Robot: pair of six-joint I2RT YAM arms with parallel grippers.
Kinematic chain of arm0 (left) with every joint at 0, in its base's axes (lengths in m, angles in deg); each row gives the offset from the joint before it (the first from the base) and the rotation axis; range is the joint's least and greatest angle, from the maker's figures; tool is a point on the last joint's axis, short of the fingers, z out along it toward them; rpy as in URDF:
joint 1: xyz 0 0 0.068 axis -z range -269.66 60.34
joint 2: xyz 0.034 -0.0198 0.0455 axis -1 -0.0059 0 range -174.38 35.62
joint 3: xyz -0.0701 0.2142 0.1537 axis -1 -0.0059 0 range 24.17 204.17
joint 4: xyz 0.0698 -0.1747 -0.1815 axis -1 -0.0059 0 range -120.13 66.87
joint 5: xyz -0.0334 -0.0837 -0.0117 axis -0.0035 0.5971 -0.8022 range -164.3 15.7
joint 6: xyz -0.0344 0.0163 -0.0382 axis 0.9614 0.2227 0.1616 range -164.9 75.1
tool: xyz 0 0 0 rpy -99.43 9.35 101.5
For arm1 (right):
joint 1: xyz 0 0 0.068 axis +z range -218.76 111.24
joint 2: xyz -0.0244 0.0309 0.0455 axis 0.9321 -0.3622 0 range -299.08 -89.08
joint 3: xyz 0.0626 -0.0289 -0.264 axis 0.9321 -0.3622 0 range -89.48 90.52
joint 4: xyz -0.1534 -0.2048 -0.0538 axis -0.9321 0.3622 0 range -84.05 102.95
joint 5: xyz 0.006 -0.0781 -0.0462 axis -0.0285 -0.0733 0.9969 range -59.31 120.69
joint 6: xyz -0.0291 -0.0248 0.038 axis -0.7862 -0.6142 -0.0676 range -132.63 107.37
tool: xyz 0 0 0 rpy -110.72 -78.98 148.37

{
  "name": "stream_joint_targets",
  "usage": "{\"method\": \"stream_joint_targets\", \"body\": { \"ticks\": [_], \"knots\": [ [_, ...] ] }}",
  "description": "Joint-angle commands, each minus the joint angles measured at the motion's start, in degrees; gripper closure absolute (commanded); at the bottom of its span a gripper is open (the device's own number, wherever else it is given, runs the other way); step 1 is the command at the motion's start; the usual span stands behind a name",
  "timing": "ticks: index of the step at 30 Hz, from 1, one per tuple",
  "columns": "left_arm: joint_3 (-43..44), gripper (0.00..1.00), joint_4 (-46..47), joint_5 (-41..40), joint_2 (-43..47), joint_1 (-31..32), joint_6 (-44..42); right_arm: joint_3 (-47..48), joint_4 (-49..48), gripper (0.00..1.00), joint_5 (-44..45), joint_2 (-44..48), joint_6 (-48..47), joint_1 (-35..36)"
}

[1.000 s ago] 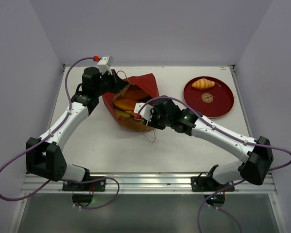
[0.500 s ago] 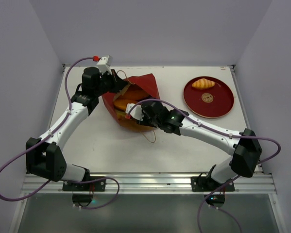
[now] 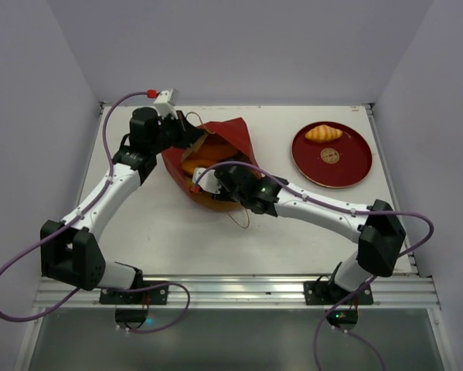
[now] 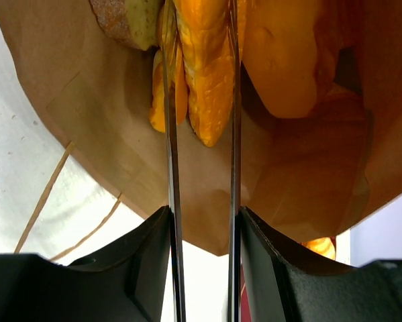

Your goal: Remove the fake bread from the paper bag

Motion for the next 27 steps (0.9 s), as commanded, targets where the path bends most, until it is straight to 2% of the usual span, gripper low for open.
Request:
{"method": "stream_joint_targets", "body": {
  "ticks": [1,9,12,20,24,27],
  "knots": [
    [-0.34,1.00,3.30,1.92,2.20,0.21,1.84,2.92,-3.02,0.53,3.57,-1.24,-0.79,0.91],
    [-0.78,1.00,3.82,2.27,2.47,0.21,2.02,2.05,-4.86,0.53,7.17,-2.29,-2.02,1.52],
    [-0.87,1.00,3.91,2.36,2.46,0.21,2.11,1.52,-5.13,0.58,7.53,-2.30,-2.19,1.52],
    [-1.40,1.00,3.56,1.57,2.55,0.21,1.32,0.11,-4.52,0.90,5.51,1.04,-2.37,1.52],
    [-1.49,1.00,3.12,1.22,2.20,0.21,0.79,-0.94,-3.73,1.00,3.58,3.06,-2.46,1.44],
    [-1.22,1.00,2.60,0.52,2.11,0.12,0.00,-1.91,-3.46,1.00,1.56,5.17,-2.20,1.09]
  ]
}}
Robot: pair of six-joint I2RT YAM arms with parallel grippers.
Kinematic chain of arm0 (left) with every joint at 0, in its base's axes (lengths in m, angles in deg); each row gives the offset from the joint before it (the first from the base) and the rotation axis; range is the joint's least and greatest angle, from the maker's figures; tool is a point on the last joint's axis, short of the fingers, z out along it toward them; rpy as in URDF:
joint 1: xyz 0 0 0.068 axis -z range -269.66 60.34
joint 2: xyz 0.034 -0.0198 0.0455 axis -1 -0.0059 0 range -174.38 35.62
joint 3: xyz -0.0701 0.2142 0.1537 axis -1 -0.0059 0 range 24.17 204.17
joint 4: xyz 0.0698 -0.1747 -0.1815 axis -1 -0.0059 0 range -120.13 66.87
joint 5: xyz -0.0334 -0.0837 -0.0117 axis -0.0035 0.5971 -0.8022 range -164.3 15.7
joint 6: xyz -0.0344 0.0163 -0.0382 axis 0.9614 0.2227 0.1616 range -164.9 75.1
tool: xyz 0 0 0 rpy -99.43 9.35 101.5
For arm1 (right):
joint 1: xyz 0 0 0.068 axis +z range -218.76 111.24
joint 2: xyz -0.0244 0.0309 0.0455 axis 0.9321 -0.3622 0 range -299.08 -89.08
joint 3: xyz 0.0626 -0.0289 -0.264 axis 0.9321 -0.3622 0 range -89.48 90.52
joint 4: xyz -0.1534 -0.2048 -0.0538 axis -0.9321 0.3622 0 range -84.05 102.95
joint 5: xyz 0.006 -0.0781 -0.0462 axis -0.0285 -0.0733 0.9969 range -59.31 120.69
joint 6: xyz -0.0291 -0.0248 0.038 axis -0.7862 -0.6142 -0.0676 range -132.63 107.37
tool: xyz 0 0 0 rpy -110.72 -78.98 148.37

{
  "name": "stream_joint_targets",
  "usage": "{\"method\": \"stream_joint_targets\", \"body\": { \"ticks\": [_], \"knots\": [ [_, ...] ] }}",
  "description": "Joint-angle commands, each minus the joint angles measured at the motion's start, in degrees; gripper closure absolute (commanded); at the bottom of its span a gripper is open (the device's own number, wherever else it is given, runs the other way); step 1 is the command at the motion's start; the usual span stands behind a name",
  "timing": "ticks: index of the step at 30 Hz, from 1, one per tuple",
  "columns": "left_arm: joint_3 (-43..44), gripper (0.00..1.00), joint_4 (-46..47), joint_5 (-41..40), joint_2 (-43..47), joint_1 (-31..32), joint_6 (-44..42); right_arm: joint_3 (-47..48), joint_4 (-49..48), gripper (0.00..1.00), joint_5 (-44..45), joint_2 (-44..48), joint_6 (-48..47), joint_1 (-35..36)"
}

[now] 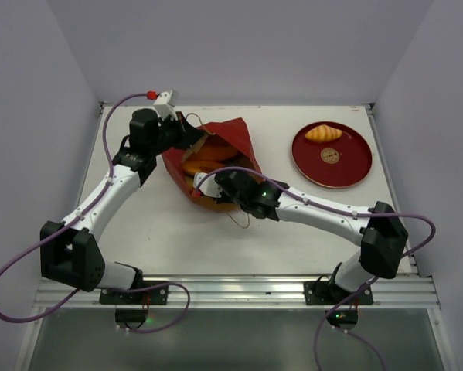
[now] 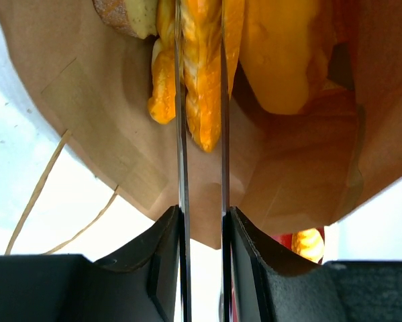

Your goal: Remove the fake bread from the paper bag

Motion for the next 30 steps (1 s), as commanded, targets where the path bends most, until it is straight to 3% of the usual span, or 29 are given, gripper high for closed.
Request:
{"method": "stream_joint_targets", "body": {
  "ticks": [1,30],
  "knots": [
    [-0.11,1.00,1.55,-0.05,1.68,0.05,-1.01,-0.40,-2.21,1.00,-2.27,5.48,-0.58,-0.38],
    [1.03,1.00,-0.56,0.74,0.53,-2.06,-0.83,-10.33,6.13,1.00,-18.62,25.52,-0.67,-5.21]
  ]
}}
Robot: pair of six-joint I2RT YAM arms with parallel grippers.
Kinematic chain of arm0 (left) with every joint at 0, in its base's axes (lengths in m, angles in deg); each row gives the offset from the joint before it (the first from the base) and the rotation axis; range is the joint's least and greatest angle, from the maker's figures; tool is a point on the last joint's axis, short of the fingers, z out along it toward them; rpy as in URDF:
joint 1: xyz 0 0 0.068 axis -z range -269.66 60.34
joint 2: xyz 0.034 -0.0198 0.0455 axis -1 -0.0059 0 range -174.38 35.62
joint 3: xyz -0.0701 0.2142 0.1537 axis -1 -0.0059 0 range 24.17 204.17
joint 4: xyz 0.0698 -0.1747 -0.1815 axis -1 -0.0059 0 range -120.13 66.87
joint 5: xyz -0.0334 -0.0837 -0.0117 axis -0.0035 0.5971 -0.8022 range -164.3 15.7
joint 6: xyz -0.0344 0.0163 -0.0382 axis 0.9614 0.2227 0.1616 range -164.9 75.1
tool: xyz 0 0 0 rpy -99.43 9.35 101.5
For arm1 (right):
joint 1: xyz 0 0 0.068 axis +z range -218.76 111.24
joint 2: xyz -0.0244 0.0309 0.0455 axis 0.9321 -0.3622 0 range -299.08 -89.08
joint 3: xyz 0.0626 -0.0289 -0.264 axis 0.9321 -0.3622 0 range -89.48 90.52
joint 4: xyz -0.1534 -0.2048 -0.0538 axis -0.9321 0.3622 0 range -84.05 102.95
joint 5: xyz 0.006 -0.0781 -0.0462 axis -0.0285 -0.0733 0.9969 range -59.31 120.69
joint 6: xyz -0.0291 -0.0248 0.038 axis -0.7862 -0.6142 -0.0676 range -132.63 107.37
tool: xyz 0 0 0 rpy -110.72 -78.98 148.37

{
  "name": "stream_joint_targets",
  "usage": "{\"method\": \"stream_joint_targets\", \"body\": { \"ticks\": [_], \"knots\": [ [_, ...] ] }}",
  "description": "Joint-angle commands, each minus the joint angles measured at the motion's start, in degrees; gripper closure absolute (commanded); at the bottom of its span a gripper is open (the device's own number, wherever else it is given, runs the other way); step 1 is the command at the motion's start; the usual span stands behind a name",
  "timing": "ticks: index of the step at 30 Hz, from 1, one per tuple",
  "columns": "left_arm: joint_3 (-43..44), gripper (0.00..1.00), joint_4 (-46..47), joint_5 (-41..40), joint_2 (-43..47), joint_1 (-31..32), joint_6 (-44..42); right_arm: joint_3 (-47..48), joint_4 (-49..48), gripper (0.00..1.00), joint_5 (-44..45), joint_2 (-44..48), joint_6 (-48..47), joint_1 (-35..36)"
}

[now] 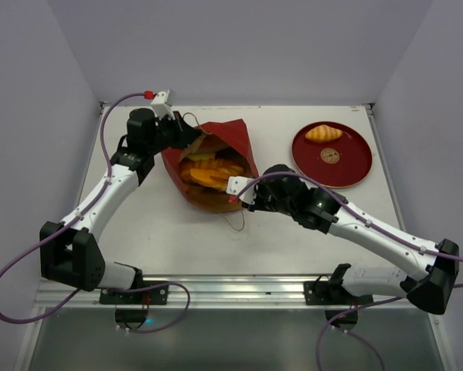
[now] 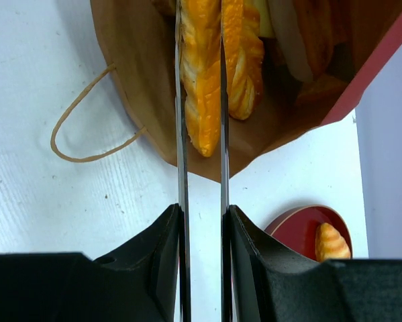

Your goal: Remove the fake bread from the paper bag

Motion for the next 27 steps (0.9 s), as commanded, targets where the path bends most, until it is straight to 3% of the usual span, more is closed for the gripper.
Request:
{"method": "stream_joint_targets", "body": {
  "ticks": [1,13,27],
  "knots": [
    [1.21,1.00,-0.17,0.54,0.45,-0.66,-0.18,-0.39,-0.44,1.00,-4.17,2.97,0.06,-0.89],
    [2.44,1.00,-0.79,0.37,-0.52,-0.66,0.61,3.30,6.32,1.00,-15.43,6.04,1.28,-2.03],
    [2.35,1.00,-2.01,0.02,-0.61,-0.66,0.70,9.18,12.12,1.00,-17.37,11.66,2.17,-5.10]
  ]
}}
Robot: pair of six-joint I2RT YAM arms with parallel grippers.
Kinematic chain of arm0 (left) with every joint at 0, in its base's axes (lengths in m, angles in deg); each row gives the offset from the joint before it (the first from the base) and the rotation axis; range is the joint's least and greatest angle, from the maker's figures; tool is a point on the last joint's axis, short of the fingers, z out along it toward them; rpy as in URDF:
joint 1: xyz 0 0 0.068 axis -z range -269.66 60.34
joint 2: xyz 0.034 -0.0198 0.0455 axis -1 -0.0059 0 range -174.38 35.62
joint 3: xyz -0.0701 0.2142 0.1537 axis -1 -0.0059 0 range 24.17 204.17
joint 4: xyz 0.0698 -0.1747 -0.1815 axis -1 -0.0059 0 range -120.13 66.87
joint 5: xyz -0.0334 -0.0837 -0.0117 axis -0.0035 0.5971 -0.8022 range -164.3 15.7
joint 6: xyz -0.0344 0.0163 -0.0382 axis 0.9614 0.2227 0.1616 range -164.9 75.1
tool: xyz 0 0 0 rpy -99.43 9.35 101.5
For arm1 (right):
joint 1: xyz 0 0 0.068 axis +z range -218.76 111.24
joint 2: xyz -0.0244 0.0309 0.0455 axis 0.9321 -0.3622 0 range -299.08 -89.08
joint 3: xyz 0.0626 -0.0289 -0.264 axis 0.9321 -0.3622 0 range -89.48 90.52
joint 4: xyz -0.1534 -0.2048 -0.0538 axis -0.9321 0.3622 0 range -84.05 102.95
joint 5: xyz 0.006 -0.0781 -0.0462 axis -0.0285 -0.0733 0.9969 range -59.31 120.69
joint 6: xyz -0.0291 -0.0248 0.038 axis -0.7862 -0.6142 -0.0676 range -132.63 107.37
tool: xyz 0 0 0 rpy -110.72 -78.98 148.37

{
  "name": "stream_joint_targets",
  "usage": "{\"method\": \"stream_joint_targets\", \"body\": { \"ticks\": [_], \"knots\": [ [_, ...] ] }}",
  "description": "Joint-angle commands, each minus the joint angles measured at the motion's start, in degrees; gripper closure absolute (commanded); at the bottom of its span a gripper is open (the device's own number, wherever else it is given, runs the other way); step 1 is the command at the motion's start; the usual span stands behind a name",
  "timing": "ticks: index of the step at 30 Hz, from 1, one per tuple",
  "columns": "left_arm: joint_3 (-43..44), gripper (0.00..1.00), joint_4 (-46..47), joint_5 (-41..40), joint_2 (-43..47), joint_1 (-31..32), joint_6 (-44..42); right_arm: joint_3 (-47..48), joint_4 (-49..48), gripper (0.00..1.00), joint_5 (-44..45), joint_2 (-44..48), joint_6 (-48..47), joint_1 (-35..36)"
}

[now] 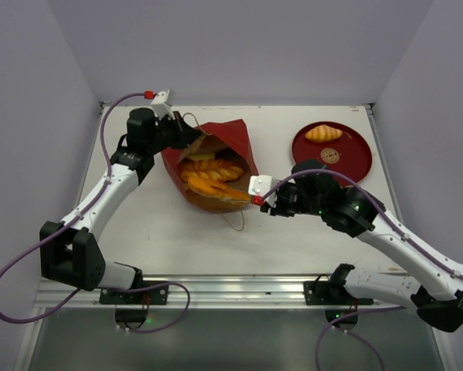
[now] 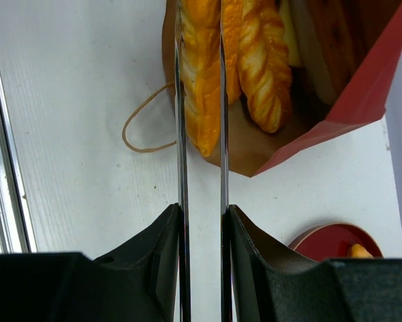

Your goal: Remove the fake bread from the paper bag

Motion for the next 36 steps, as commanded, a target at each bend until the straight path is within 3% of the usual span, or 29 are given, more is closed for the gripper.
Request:
{"method": "stream_joint_targets", "body": {
  "ticks": [1,15,25,28,31,36],
  "knots": [
    [1.92,1.00,-1.23,-0.53,-0.37,-0.50,0.42,5.38,-0.12,1.00,-0.98,2.77,0.75,-0.82],
    [2.18,1.00,-2.11,-0.97,-0.37,-0.50,0.07,13.57,4.11,1.00,10.35,7.96,-2.68,-6.36],
    [1.48,1.00,-1.32,-0.45,-0.11,-0.50,-0.20,6.55,-4.85,1.00,23.72,7.09,-1.28,-12.86],
    [1.12,1.00,-1.06,-0.53,0.42,-0.50,-0.72,5.22,-6.88,1.00,23.03,3.85,-0.58,-22.04],
    [0.51,1.00,-1.14,-0.71,0.95,-0.50,-1.69,4.69,-8.89,1.00,12.77,-1.06,0.66,-35.30],
    [-0.28,1.00,-0.18,-0.09,1.21,-0.50,-1.96,1.63,-13.64,1.00,14.04,-8.46,-3.20,-44.59]
  ]
}}
